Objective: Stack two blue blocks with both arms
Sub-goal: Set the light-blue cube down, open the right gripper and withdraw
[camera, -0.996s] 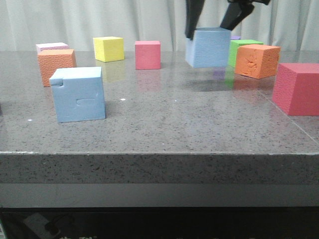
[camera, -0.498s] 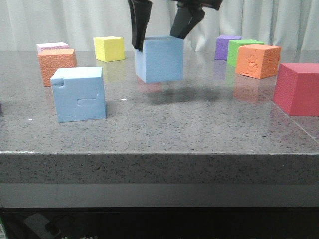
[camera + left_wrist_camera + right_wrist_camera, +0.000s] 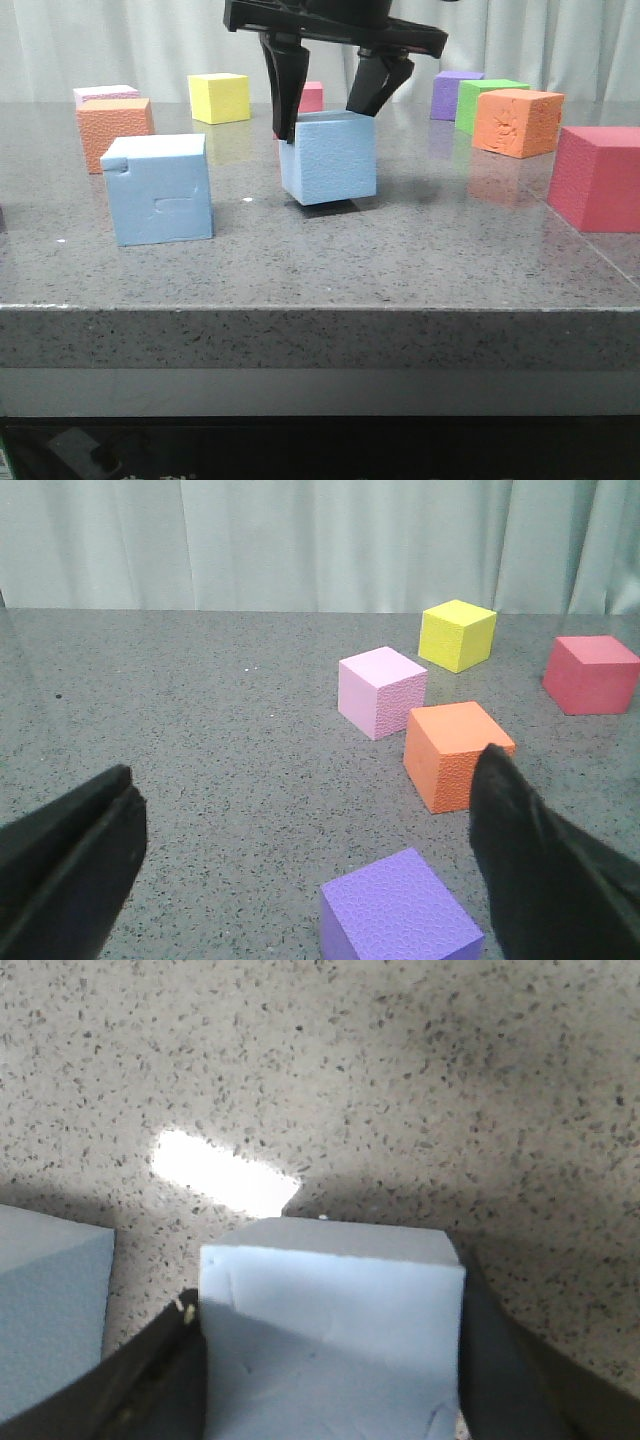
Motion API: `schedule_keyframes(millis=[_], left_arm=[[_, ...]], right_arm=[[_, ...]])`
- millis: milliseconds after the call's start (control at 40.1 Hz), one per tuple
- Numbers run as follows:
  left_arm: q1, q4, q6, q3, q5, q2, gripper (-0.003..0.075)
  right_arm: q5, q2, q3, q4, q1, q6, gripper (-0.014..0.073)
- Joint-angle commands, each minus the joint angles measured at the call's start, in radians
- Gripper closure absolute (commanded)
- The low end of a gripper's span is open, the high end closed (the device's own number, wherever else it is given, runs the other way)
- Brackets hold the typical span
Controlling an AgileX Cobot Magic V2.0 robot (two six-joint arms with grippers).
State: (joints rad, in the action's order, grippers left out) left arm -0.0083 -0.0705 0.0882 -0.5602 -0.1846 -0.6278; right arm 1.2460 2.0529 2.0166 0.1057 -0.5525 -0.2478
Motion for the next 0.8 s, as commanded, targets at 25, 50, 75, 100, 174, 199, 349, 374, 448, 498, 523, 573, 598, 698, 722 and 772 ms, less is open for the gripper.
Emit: schedule_keyframes(millis=[25,50,75,100,174,199,349,374,448,498,523,573,598,698,722,772], left_arm=[[-0.005,-0.006,-0.008,-0.035,0.085,-0.005,0.0082],[-0.005,-0.006,-0.008,-0.035,0.085,-0.005,0.0082],[-0.005,-0.006,-0.008,-0.035,0.085,-0.005,0.0082],[-0.005,-0.006,-0.008,-0.035,0.085,-0.005,0.0082],[-0.005,-0.006,-0.008,-0.035,0.085,-0.005,0.0082],[-0.005,-0.006,-0.008,-0.035,0.085,-0.005,0.0082],[-0.005,-0.006,-0.008,-0.035,0.085,-0.005,0.0082],[-0.005,-0.006,-0.008,-0.035,0.085,-0.005,0.0082],[-0.005,-0.006,-0.008,-0.035,0.085,-0.005,0.0082],[-0.005,-0.006,-0.008,-0.035,0.085,-0.005,0.0082],[-0.005,-0.006,-0.008,-0.035,0.085,-0.005,0.0082],[-0.005,-0.006,-0.008,-0.035,0.085,-0.005,0.0082],[-0.005,-0.006,-0.008,-0.035,0.085,-0.005,0.0082],[-0.005,-0.006,-0.008,-0.035,0.085,-0.005,0.0082],[-0.005,-0.006,-0.008,-0.035,0.085,-0.005,0.0082],[-0.005,-0.006,-0.008,-0.035,0.085,-0.005,0.0082]], right_arm=[[0.004,-0.06,0.022,-0.003,0.003,0.0,0.0214],[0.004,-0.06,0.022,-0.003,0.003,0.0,0.019],[0.004,-0.06,0.022,-0.003,0.003,0.0,0.0165],[0.004,-0.06,0.022,-0.003,0.003,0.0,0.0145],[0.001,-0.06,0.022,-0.003,0.003,0.0,0.0083],[0.0,-0.06,0.022,-0.003,0.003,0.0,0.007],[-0.002,-0.06,0.022,-0.003,0.003,0.0,0.0041],[-0.002,-0.06,0.022,-0.003,0.003,0.0,0.0041],[-0.002,-0.061,0.022,-0.003,0.003,0.0,0.0041],[-0.002,-0.064,0.022,-0.003,0.003,0.0,0.0041],[-0.002,-0.063,0.022,-0.004,0.003,0.0,0.0041],[0.003,-0.067,0.029,-0.004,0.003,0.0,0.0041],[0.006,-0.068,0.035,-0.004,0.003,0.0,0.0041],[0.002,-0.091,0.045,-0.007,0.003,0.0,0.0041],[-0.001,-0.098,0.048,-0.009,0.003,0.0,0.0041],[-0.009,-0.115,0.05,-0.016,0.003,0.0,0.0041]])
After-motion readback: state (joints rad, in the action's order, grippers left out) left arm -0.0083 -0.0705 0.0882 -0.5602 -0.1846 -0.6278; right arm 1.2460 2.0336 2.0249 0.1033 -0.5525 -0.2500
